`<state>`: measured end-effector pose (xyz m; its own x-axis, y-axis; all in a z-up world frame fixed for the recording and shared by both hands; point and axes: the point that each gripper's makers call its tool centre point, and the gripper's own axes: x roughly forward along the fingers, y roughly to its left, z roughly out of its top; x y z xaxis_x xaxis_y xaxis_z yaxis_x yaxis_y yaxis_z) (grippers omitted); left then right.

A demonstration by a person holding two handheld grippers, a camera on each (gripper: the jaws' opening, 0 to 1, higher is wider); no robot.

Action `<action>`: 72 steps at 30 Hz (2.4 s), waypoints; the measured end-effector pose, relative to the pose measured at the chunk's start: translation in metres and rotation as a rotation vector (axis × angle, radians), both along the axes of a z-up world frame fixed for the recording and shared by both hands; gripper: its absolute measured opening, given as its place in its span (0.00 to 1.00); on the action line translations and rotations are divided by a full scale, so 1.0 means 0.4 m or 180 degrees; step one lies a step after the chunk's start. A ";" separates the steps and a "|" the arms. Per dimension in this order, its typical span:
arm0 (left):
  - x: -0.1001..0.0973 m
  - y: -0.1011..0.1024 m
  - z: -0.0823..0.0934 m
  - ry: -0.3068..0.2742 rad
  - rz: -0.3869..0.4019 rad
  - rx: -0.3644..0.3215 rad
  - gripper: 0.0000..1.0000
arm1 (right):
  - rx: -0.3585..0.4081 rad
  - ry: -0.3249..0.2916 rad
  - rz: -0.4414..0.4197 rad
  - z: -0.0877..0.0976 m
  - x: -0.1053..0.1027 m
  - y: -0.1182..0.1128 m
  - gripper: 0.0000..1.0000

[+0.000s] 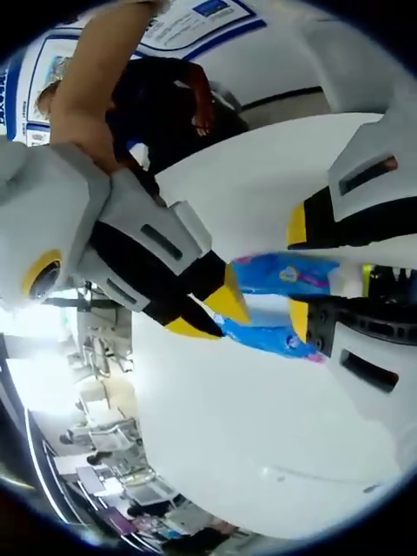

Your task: Operate the shoe box by opening the lid, removing the specified soft item, and placing it in the target area until the item is outside and the box remains undamaged.

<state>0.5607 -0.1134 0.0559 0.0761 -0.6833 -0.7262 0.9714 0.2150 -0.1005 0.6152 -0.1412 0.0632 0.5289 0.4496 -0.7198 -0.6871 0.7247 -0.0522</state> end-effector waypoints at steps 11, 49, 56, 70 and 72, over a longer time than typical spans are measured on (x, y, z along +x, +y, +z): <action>-0.047 0.151 0.107 0.0084 0.0555 -0.0304 0.42 | 0.0258 -0.0059 -0.0277 0.079 -0.061 0.061 0.33; -0.155 0.740 0.178 -0.0040 0.1854 -0.0258 0.63 | 0.0644 0.0143 0.0045 0.155 -0.270 0.364 0.57; -0.183 0.833 0.175 -0.0051 0.2059 -0.0216 0.64 | 0.0727 0.0213 0.0129 0.150 -0.292 0.428 0.58; -0.264 1.016 0.154 -0.0065 0.2533 -0.0176 0.67 | 0.0851 0.0365 0.0304 0.121 -0.315 0.526 0.60; -0.273 1.035 0.152 -0.0084 0.2563 -0.0168 0.69 | 0.0866 0.0386 0.0324 0.118 -0.319 0.536 0.60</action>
